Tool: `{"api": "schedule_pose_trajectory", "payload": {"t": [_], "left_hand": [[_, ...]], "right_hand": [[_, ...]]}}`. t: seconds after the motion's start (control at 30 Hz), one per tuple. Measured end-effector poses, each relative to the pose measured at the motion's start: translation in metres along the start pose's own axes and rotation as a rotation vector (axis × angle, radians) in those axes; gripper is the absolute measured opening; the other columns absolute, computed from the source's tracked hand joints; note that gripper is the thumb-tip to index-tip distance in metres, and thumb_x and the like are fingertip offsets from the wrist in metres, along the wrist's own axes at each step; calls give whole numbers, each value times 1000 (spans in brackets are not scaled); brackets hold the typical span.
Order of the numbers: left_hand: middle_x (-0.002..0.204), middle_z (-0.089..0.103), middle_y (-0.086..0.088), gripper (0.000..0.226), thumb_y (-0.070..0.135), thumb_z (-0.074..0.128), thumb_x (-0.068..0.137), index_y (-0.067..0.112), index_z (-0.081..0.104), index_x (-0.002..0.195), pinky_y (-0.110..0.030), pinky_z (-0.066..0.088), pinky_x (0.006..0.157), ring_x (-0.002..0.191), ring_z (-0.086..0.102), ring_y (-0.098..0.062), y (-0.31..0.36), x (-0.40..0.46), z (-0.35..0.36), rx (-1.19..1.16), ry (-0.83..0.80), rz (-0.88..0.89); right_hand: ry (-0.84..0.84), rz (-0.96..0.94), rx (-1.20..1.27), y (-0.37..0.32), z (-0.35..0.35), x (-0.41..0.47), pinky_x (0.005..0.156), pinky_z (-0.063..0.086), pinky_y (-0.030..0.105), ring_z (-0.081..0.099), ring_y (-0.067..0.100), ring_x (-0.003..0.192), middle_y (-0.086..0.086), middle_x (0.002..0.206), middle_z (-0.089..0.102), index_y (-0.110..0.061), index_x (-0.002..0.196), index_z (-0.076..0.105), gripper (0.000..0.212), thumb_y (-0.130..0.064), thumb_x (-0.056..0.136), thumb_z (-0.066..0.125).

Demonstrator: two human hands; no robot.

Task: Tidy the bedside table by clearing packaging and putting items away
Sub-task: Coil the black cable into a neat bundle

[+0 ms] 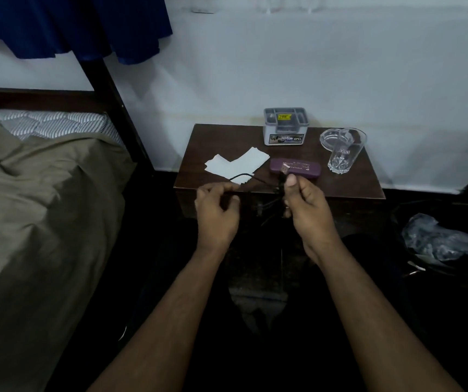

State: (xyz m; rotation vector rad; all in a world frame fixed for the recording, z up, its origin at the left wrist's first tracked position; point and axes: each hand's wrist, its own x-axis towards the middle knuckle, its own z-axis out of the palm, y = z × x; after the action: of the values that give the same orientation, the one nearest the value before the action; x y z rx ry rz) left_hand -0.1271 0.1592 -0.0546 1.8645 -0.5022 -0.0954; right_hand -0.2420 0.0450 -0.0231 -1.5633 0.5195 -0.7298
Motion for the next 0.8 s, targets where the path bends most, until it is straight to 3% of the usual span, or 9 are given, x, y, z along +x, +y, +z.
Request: {"api": "schedule_pose_trajectory", "payload": {"t": [0.07,0.17,0.27,0.33,0.4,0.47,0.6,0.67,0.8], "left_hand": [[137,49,2,26,8,64,91,19,73,113,-16,41,104,129,44,-13,7,-6,3,-19,-85,95],[138,54,2,30,15,63,96,16,66,126,-27,41,110,133,50,-13,15,-14,8,-188,-231,291],[110,72,7,25,17,62,100,10,66,124,-24,50,92,104,67,-6,17,-17,9,-198,-270,318],[82,70,18,20,16,60,101,11,69,118,-18,49,73,74,65,0,14,-15,8,-167,-217,264],[71,65,20,17,17,61,100,15,68,115,-18,47,64,61,60,0,12,-14,7,-157,-185,235],[73,66,16,12,18,61,100,16,62,112,-22,47,62,61,60,-2,13,-14,8,-167,-165,231],[69,64,13,6,19,60,101,17,61,106,-21,46,61,57,57,0,11,-13,8,-139,-185,247],[58,60,8,12,25,61,100,19,69,95,-18,42,53,48,52,0,9,-11,7,-90,-240,221],[36,43,4,45,43,58,101,14,70,69,-15,27,38,29,34,-5,8,-7,5,-315,-390,-56]], "right_hand": [[-26,-25,6,0,1,1,54,38,13,42,-4,52,-20,54,50,-37,64,63,49,-28,109,46],[-122,-23,85,0,6,-1,55,40,5,53,-8,55,-20,61,64,-32,81,76,39,-24,108,49],[-165,-17,98,3,5,1,57,44,6,60,-7,64,-15,75,74,-24,94,78,26,-24,105,55],[-183,-36,21,7,2,3,60,46,11,60,-6,66,-13,76,73,-23,96,76,18,-23,103,59],[-183,-57,-108,11,0,4,71,54,28,64,2,74,-4,84,75,-22,105,69,9,-23,101,61],[-172,-96,-247,15,-2,4,79,57,47,65,12,74,5,88,74,-27,117,62,15,-26,102,60],[-191,-192,-441,15,-5,3,80,57,35,67,10,73,-5,86,72,-44,148,42,50,-27,103,56],[-178,-199,-588,14,-7,3,81,56,37,69,17,83,-6,91,70,-48,150,39,52,-30,103,54],[-97,-266,-759,11,-9,6,81,56,43,68,21,97,-5,104,72,-34,122,68,24,-31,102,54]]}}
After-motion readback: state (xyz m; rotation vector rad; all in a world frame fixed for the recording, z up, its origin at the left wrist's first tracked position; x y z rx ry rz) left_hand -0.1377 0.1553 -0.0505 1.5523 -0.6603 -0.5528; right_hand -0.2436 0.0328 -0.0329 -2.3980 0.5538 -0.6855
